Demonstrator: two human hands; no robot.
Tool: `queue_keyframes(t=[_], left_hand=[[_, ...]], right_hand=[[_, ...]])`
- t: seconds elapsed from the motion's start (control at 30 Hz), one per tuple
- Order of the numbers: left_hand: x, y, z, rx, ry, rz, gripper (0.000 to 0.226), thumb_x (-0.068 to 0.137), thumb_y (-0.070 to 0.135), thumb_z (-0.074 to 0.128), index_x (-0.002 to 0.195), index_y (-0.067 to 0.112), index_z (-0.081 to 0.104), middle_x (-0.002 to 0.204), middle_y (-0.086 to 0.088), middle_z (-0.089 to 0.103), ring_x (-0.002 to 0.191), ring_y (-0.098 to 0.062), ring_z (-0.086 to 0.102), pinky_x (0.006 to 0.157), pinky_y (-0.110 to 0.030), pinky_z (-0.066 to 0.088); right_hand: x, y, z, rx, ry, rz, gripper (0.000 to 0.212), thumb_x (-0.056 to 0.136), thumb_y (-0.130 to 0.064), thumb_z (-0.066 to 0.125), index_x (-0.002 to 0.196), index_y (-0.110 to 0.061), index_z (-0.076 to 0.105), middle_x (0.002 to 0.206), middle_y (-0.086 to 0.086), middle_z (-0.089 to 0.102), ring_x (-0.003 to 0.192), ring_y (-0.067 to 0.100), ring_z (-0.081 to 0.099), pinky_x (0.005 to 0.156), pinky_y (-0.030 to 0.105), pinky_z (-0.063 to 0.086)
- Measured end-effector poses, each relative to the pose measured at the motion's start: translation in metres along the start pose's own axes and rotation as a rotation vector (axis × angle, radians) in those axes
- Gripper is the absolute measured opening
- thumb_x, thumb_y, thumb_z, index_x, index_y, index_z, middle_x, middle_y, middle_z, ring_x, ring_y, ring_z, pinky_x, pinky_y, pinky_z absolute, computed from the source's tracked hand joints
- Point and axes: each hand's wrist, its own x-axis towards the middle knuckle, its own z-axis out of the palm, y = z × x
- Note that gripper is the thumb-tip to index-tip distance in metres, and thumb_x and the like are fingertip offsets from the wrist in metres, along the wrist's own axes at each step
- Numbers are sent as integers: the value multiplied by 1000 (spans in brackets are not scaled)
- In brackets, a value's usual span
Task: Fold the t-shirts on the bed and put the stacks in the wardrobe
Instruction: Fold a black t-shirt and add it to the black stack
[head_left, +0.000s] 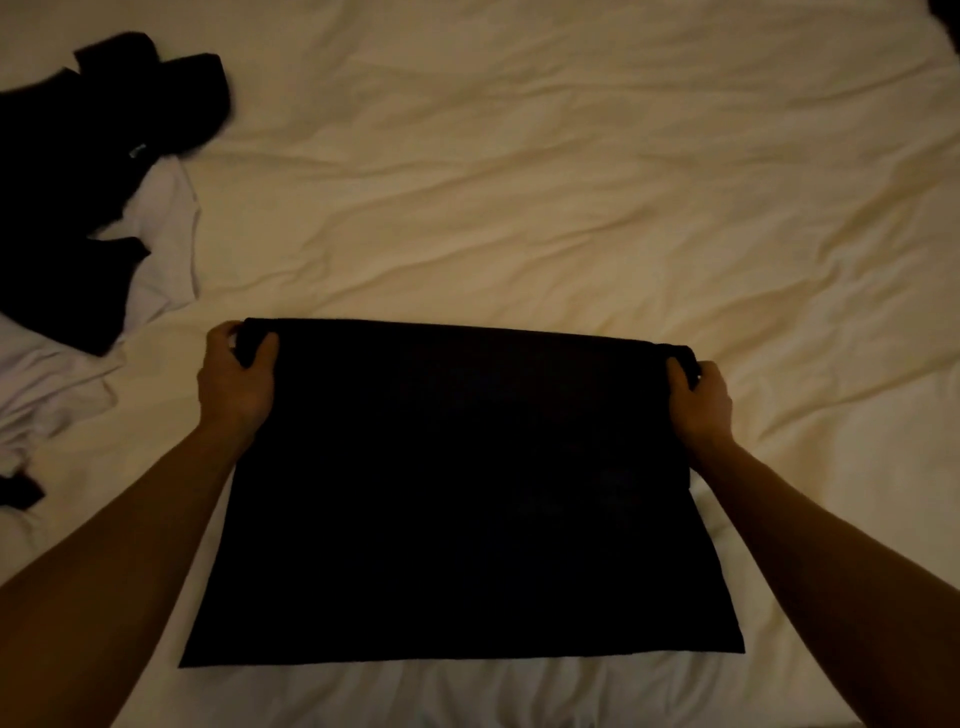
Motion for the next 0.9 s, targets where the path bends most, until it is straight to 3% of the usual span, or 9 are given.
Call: queue_keyframes(t=[0.1,0.17,0.27,0.4,0.5,0.57,0.7,0.8,0.9], left_hand=[[-15,-14,0,231,-54,-15,58,99,50,49,144,15,36,135,-22,54,119,-42,54,96,-42,42],[-25,-22,-2,330,-40,34,57,100,52,44,142,15,35,127,-25,58,110,-47,57,89,-49,44],[-29,-31,-3,300,-30,145,46,103,38,45,137,8,40,118,-27,61,103,-48,59,80,-43,42],[-22,-37,-1,242,-12,189,45,103,29,48,140,4,40,124,-28,59,109,-45,57,86,-43,43],[-24,-38,4,450,123,213,54,103,35,45,146,4,35,136,-28,48,123,-45,45,98,-54,38],[-31,-26,13,598,172,453,58,102,38,43,147,2,35,142,-27,43,129,-45,39,104,-55,33],[-65,13,77,678,-42,889,56,100,40,41,147,10,44,154,-20,38,142,-42,31,112,-50,30],[-101,33,133,786,-272,949,62,97,39,38,153,14,31,162,-14,21,150,-36,14,120,-48,20],[-92,27,152,874,-257,897,62,100,41,38,156,20,23,164,-6,18,152,-31,11,121,-43,4]], right_hand=[[-5,10,1,-40,-36,49,48,100,-44,47,125,-3,47,105,10,55,94,28,55,77,37,44],[-11,15,2,-125,-17,28,49,100,-46,47,123,-3,45,103,14,57,94,34,58,79,42,48],[-16,24,1,-184,-28,-11,43,102,-41,44,119,-1,44,99,17,57,96,42,59,77,43,46],[-10,27,-1,-176,-29,-16,39,102,-38,45,119,-2,44,106,22,61,97,44,60,78,46,48],[-11,24,3,-362,141,-108,50,101,-40,46,131,-1,43,123,24,54,106,46,56,82,50,46],[-13,11,12,-506,266,-308,56,100,-41,48,136,1,44,129,26,50,113,46,51,88,54,43],[-43,-33,68,-602,204,-721,53,95,-40,44,129,-1,55,128,25,56,118,43,53,94,50,45],[-76,-48,122,-629,47,-861,51,92,-31,40,132,-2,55,134,23,55,125,39,53,102,48,44],[-68,-43,138,-658,10,-815,52,95,-31,37,135,-2,54,137,20,55,129,35,52,108,47,39]])
